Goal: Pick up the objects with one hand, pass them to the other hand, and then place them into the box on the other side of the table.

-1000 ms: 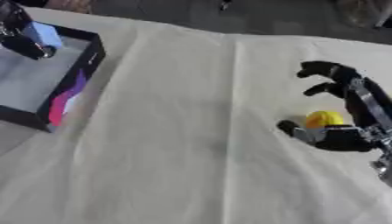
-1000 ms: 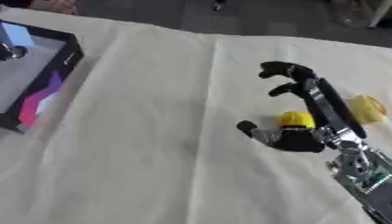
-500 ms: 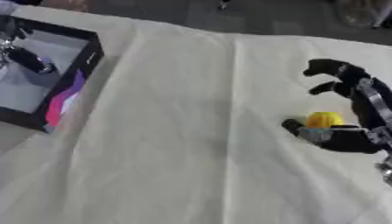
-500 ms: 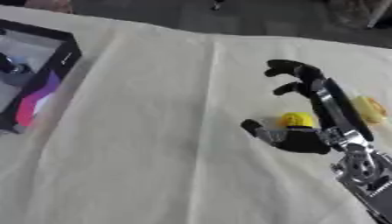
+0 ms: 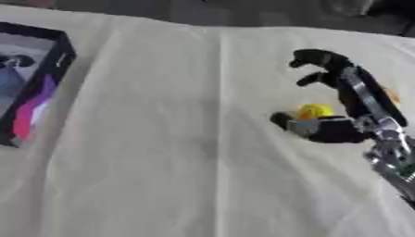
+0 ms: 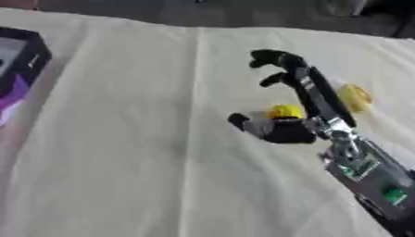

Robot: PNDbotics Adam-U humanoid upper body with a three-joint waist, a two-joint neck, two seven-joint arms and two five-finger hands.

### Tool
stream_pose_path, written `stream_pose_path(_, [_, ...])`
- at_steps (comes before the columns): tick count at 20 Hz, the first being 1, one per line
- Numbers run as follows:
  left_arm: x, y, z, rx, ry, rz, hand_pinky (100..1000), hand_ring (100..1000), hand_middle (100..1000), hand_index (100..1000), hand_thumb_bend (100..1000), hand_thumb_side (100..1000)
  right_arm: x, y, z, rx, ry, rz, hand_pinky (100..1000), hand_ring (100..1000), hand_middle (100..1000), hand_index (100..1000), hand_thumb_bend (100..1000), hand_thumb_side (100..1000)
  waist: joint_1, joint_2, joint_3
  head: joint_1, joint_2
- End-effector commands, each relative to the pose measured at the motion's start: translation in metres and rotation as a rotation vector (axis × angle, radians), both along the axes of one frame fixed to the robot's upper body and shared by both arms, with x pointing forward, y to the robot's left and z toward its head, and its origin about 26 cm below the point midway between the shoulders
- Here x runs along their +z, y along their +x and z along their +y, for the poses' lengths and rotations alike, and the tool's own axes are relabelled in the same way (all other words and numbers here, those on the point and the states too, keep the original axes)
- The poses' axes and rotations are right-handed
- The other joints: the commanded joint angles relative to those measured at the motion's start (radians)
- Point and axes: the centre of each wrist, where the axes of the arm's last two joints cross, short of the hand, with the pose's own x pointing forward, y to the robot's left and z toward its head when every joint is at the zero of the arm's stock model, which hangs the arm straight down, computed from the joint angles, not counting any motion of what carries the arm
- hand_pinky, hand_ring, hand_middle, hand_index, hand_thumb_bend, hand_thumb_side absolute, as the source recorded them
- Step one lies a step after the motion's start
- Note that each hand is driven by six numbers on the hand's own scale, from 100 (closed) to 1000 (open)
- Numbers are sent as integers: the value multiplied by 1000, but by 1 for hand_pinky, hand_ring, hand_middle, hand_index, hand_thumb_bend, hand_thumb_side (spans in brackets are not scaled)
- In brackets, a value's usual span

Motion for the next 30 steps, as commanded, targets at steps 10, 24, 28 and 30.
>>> stream_pose_path(10, [41,-24,-15,-78,-80,-252,849,857,780,857,480,479,26,-2,-34,-334,-307,146,740,896,808,882,637,208,24,-44,-20,-114,25])
stream_pose_path(24, [33,-23,-12,-67,-96,-195,838,857,769,813,484,468,25,-3,-38,-481,-556,510,817,871,789,876,566,231,34,-45,-25,-131,23])
stream_pose_path(28, [32,-22,-12,-68,-103,-193,837,856,765,811,485,487,24,-3,-37,-479,-537,594,805,865,776,864,581,231,35,-38,-21,-135,20])
stream_pose_path(30, [32,-22,-13,-68,-107,-194,837,855,763,809,487,492,24,-3,-36,-480,-514,615,796,863,770,857,580,223,35,-33,-18,-137,18])
